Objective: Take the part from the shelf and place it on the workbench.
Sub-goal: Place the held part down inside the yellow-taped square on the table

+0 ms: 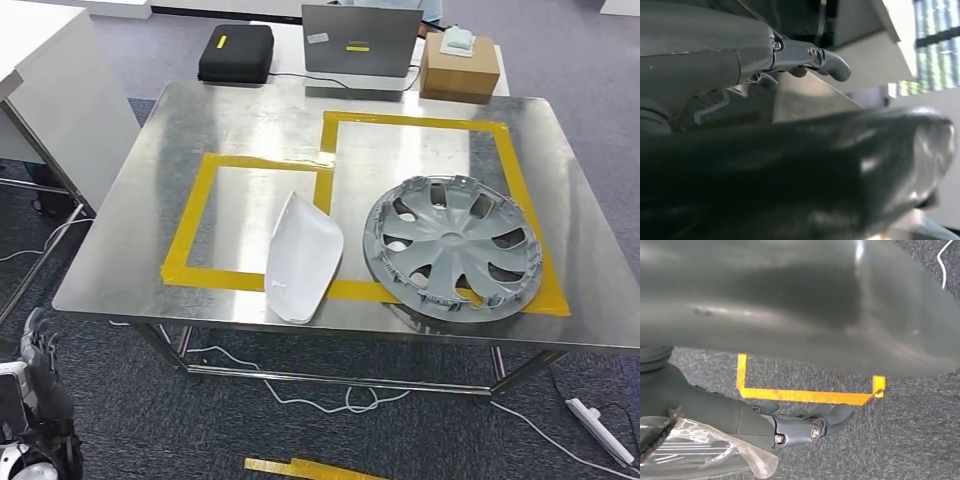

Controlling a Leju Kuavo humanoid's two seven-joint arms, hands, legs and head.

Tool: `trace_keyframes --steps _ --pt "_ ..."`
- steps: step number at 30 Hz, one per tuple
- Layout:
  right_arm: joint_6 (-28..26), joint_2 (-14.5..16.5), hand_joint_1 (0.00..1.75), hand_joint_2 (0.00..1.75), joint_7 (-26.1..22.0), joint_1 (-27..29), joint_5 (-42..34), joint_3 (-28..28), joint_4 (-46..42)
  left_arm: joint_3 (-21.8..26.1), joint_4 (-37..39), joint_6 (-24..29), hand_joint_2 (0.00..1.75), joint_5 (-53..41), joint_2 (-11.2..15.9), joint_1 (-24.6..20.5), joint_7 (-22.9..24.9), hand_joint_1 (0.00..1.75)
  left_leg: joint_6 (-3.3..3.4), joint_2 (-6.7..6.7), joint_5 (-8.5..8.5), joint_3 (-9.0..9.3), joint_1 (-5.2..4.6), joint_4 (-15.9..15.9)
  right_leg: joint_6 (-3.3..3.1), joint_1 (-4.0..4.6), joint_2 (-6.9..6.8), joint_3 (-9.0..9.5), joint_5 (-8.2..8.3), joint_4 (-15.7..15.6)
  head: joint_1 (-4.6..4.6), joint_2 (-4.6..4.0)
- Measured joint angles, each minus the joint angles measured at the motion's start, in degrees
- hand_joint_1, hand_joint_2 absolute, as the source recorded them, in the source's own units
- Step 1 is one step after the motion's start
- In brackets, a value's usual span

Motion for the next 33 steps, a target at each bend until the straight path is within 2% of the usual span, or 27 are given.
trace_keyframes --steps 1,2,3,4,5,7,8,9,10,12,13,14,16,17,18,19,20,22,23,24,25,27,28,29,30,32,33 --pt "-0.34 0.0 0.0 0.0 0.27 0.14 -0.29 0.39 -0.37 2.28 1.76 -0.07 0.0 -0.73 -0.84 0.35 -0.09 0.0 0.04 0.35 0.16 -0.29 0.0 -0.01 0.11 -0.03 -0.47 -1.3 -2.47 3.94 0.05 -0.01" --pt "-0.61 0.0 0.0 0.0 0.49 0.28 -0.5 0.73 -0.68 4.43 3.42 -0.27 0.0 -1.41 -1.65 0.61 -0.27 0.0 -0.01 0.7 0.36 -0.62 0.0 0.0 0.24 -0.06 -0.65 -2.32 -4.25 7.41 0.04 0.0" --pt "-0.8 0.0 0.0 0.0 0.63 0.46 -0.64 1.0 -0.95 6.26 4.81 -0.54 0.0 -1.96 -2.43 0.75 -0.45 0.0 -0.13 0.97 0.62 -0.98 0.0 0.02 0.33 -0.07 -0.72 -2.47 -5.01 9.29 0.03 0.01" --pt "-0.91 0.0 0.0 0.0 0.7 0.65 -0.71 1.23 -1.19 7.84 5.92 -0.83 0.0 -2.45 -3.14 0.82 -0.55 0.0 -0.3 1.11 0.91 -1.34 0.03 0.03 0.36 -0.08 -0.76 -1.4 -4.62 8.83 0.04 0.01" --pt "-0.97 0.0 0.0 0.0 0.74 0.79 -0.76 1.44 -1.42 9.14 6.75 -1.13 0.0 -2.88 -3.81 0.84 -0.56 0.0 -0.51 1.16 1.21 -1.67 0.07 0.05 0.33 -0.1 -0.83 0.9 -3.32 5.95 0.04 0.02" --pt "-1.0 0.0 0.0 0.0 0.77 0.85 -0.78 1.75 -1.87 11.05 7.67 -1.57 0.0 -3.65 -4.83 0.77 -0.41 0.0 -1.07 1.16 1.81 -2.15 0.07 0.19 0.06 -0.05 -1.04 7.3 -0.73 -3.09 0.05 0.02" --pt "-1.03 0.0 0.0 0.0 0.78 0.86 -0.82 1.9 -2.09 11.82 7.94 -1.67 0.0 -3.99 -5.25 0.71 -0.13 0.0 -1.41 1.16 2.12 -2.21 0.04 0.26 -0.18 0.03 -1.07 9.39 0.06 -6.31 -0.04 0.02" --pt "-1.09 0.01 0.0 0.0 0.89 0.89 -0.92 2.04 -2.28 12.52 8.23 -1.67 0.0 -4.44 -5.6 0.62 0.41 0.0 -1.77 1.16 2.42 -2.23 0.02 0.35 -0.46 0.13 -1.05 10.51 0.29 -8.14 -0.12 0.01" --pt "-1.15 0.01 0.0 0.0 1.25 0.98 -1.14 2.2 -2.49 13.27 8.7 -1.61 0.0 -5.04 -5.95 0.5 1.26 0.0 -2.18 1.16 2.77 -2.23 0.01 0.31 -0.82 0.27 -0.98 10.62 0.36 -8.55 -0.23 0.01" --pt "-0.98 0.03 0.0 0.0 2.77 1.7 -1.88 2.48 -3.36 15.28 10.43 -1.63 0.0 -7.16 -6.69 0.28 3.12 0.0 -2.99 1.1 3.07 -2.39 0.14 0.31 -1.7 0.25 -0.99 9.8 1.0 -8.59 -0.32 0.01" --pt "-0.64 0.03 0.0 0.0 3.87 2.3 -2.33 2.63 -4.11 16.58 11.79 -1.87 0.0 -8.92 -7.0 0.28 3.72 0.0 -3.38 1.02 1.97 -2.68 0.22 0.94 -2.21 0.19 -1.07 9.35 1.51 -8.62 -0.35 0.01" --pt "-0.25 0.04 0.0 0.0 4.89 3.03 -2.73 2.8 -5.03 18.03 13.41 -2.25 0.0 -11.12 -7.24 0.31 3.98 0.0 -3.74 0.95 -0.21 -3.16 0.29 2.58 -2.64 0.1 -1.17 8.8 2.09 -8.7 -0.39 0.01" --pt "0.33 0.04 0.0 0.0 6.48 4.38 -3.38 3.11 -6.76 21.23 17.46 -3.47 0.0 -16.19 -7.67 0.21 4.13 0.0 -4.31 0.86 -6.55 -4.46 0.44 8.99 -3.08 0.16 -1.27 7.49 3.16 -8.66 -0.48 0.0" --pt "0.42 0.04 0.0 0.0 6.99 4.92 -3.63 3.32 -7.48 23.05 19.76 -4.29 0.0 -18.75 -7.97 0.05 4.21 0.0 -4.48 0.86 -8.89 -4.88 0.51 12.66 -3.12 0.25 -1.28 6.76 3.7 -8.6 -0.51 0.0" --pt "0.44 0.04 0.0 0.0 7.41 5.34 -3.82 3.52 -8.11 24.93 21.97 -5.27 0.0 -21.3 -8.33 -0.1 4.29 0.0 -4.56 0.86 -9.96 -4.83 0.56 15.34 -3.13 0.35 -1.3 6.08 4.23 -8.5 -0.5 -0.01" --pt "0.39 0.04 0.0 0.0 7.79 5.68 -3.93 3.74 -8.7 26.97 24.03 -6.48 0.0 -24.15 -8.83 -0.22 4.38 0.0 -4.51 0.85 -9.66 -3.95 0.6 16.28 -3.11 0.46 -1.3 5.45 4.73 -8.35 -0.51 0.0" --pt "0.33 0.04 0.0 0.0 8.14 5.98 -4.0 3.95 -9.24 29.0 25.73 -7.82 0.0 -27.23 -9.37 -0.34 4.49 0.0 -4.33 0.84 -8.32 -2.08 0.61 14.95 -3.04 0.57 -1.29 4.86 5.2 -8.13 -0.5 0.01" --pt "0.27 0.04 0.0 0.0 8.67 6.48 -3.89 4.43 -10.18 32.82 28.09 -10.76 0.0 -34.49 -10.6 -0.59 4.76 0.0 -3.63 0.71 -5.8 4.0 0.5 7.15 -2.79 0.77 -1.27 3.84 6.02 -7.64 -0.49 0.01" --pt "0.47 0.04 0.0 0.0 8.87 6.63 -3.67 4.65 -10.55 34.27 28.85 -12.01 0.0 -38.32 -11.14 -0.66 4.9 0.0 -3.19 0.61 -5.48 6.91 0.39 2.8 -2.58 0.89 -1.27 3.37 6.39 -7.4 -0.47 0.01" --pt "0.87 0.04 0.0 0.0 9.02 6.71 -3.31 4.82 -10.83 35.37 29.51 -13.19 0.0 -42.2 -11.58 -0.69 5.02 0.0 -2.82 0.52 -5.65 8.83 0.24 -0.37 -2.33 0.98 -1.31 3.01 6.78 -7.22 -0.46 0.0" --pt "1.39 0.04 0.0 0.0 9.16 6.74 -2.9 4.91 -11.04 36.22 30.07 -14.27 0.0 -45.49 -11.95 -0.68 5.12 0.0 -2.48 0.45 -5.94 9.66 0.07 -2.06 -2.01 1.01 -1.35 2.72 7.19 -7.13 -0.46 0.0" --pt "2.43 0.04 0.0 0.0 9.32 6.79 -1.95 4.97 -11.22 38.21 31.03 -16.81 0.0 -50.12 -12.83 -0.8 5.19 0.0 -1.74 0.6 -5.4 9.01 0.02 -2.72 -1.3 0.95 -1.35 2.19 7.89 -7.06 -0.51 0.01" --pt "2.72 0.04 0.0 0.0 9.33 6.82 -1.52 5.0 -11.25 39.47 31.44 -18.23 0.0 -51.68 -13.3 -1.07 4.99 0.0 -1.28 0.74 -4.81 8.39 0.08 -2.82 -0.96 0.88 -1.28 1.7 7.23 -6.64 -0.47 0.01" --pt "2.9 0.04 0.0 0.0 9.27 6.82 -1.12 5.06 -11.25 40.82 31.84 -19.59 0.0 -53.11 -13.73 -1.45 4.59 0.0 -0.81 0.9 -4.11 7.65 0.19 -2.96 -0.67 0.82 -1.2 0.95 5.52 -5.39 -0.33 0.01" --pt "3.0 0.04 0.0 0.0 9.2 6.78 -0.81 5.17 -11.25 42.19 32.3 -20.82 0.0 -54.51 -14.09 -1.94 3.99 0.0 -0.46 1.06 -3.4 6.79 0.25 -3.05 -0.43 0.72 -1.14 0.02 2.8 -2.95 -0.2 0.01" --pt "3.12 0.04 0.0 0.0 9.07 6.63 -0.39 5.4 -11.25 44.84 33.28 -22.55 0.0 -56.56 -14.51 -2.9 2.81 0.0 -0.12 1.25 -2.04 5.04 0.1 -2.95 0.01 0.56 -1.13 -1.71 -2.8 4.33 0.04 0.01" --pt "3.17 0.04 0.0 0.0 9.04 6.57 -0.24 5.48 -11.25 45.98 33.77 -23.07 0.0 -57.21 -14.69 -3.32 2.35 0.0 -0.13 1.35 -1.37 4.11 0.03 -2.82 0.17 0.52 -1.14 -1.9 -4.01 7.43 0.05 0.01"
